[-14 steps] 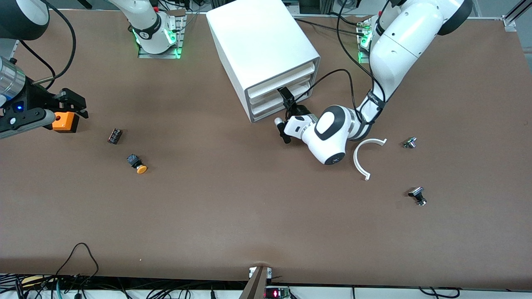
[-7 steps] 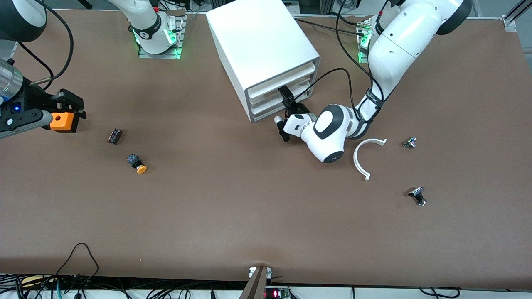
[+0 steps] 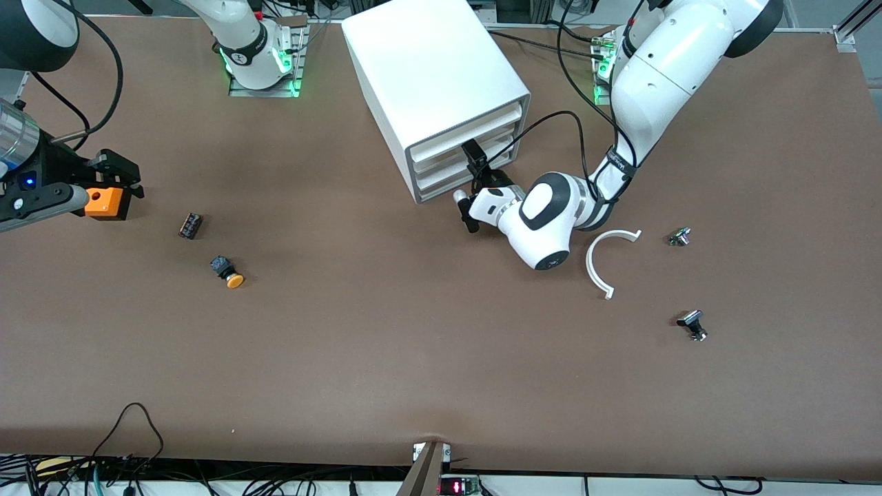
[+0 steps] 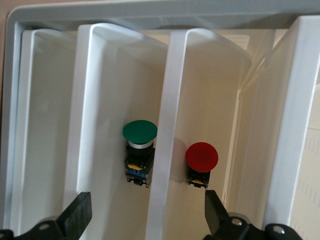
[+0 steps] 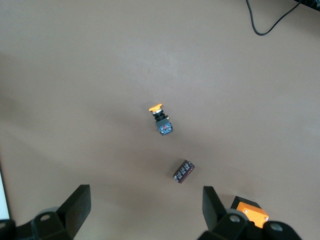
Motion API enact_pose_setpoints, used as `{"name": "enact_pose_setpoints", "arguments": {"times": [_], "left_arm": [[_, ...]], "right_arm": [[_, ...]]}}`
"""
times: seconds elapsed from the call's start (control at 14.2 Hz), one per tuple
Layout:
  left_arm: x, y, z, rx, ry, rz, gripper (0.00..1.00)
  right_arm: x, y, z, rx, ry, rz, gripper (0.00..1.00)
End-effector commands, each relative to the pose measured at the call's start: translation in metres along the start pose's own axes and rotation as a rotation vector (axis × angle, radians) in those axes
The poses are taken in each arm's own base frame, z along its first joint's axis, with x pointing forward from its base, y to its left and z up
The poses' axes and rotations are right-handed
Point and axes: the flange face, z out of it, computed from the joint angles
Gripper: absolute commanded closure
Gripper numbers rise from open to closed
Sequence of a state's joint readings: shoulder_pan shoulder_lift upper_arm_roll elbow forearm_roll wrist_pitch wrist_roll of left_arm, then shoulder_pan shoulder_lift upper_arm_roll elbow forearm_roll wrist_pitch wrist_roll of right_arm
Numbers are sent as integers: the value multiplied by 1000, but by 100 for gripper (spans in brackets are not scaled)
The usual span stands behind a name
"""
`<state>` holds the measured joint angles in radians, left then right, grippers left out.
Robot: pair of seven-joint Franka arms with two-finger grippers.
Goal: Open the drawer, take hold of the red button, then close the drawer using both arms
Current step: 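Pull the drawer out of the cabinet with the left gripper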
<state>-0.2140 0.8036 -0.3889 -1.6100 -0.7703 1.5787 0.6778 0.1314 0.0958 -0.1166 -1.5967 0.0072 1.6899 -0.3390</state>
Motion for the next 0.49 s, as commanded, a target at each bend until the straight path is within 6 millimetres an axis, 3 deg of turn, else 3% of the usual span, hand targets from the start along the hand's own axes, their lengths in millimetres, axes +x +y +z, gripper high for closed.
{"name": "enact_pose_setpoints", "arguments": {"times": [0.0, 0.07, 0.42], "left_arm": [[-4, 22, -7, -22, -9, -11, 53], [-7, 22, -10, -31, -19, -10, 84], [-5, 25, -11, -27, -21, -6, 100]], "right_arm": [[2, 3, -5, 4, 11, 16, 0], [2, 3, -5, 4, 11, 16, 0], [3, 3, -5, 5, 11, 14, 0]]}}
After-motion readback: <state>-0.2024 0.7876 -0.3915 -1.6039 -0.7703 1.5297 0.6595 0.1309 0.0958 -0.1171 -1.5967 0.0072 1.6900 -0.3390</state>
